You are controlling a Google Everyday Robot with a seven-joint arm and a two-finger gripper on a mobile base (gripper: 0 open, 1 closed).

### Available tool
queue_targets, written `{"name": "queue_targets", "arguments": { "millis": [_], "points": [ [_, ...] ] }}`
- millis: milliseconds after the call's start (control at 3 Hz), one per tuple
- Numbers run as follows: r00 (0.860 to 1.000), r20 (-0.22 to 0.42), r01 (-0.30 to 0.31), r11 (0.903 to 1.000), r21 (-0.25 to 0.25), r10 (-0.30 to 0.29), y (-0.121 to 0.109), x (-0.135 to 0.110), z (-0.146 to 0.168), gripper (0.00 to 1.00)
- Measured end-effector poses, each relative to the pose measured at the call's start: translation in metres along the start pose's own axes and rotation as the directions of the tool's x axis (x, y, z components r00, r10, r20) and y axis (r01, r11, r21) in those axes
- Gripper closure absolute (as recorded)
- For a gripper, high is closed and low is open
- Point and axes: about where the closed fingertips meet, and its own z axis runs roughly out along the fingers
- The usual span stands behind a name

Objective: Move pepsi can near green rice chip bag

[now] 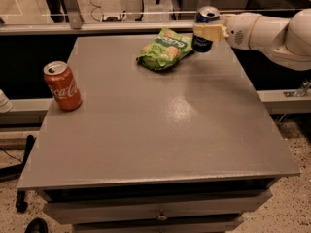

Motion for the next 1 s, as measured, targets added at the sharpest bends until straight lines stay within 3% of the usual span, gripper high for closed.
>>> {"name": "queue_targets", "arguments": {
  "millis": [333, 1000],
  "points": [
    [0.998, -0.057, -0.014, 0.9999, 0.000, 0.014, -0.004, 0.022, 0.007, 1.00],
    [0.994, -0.101, -0.050, 0.9986, -0.019, 0.047, 0.002, 0.050, 0.022, 1.00]
  ]
}}
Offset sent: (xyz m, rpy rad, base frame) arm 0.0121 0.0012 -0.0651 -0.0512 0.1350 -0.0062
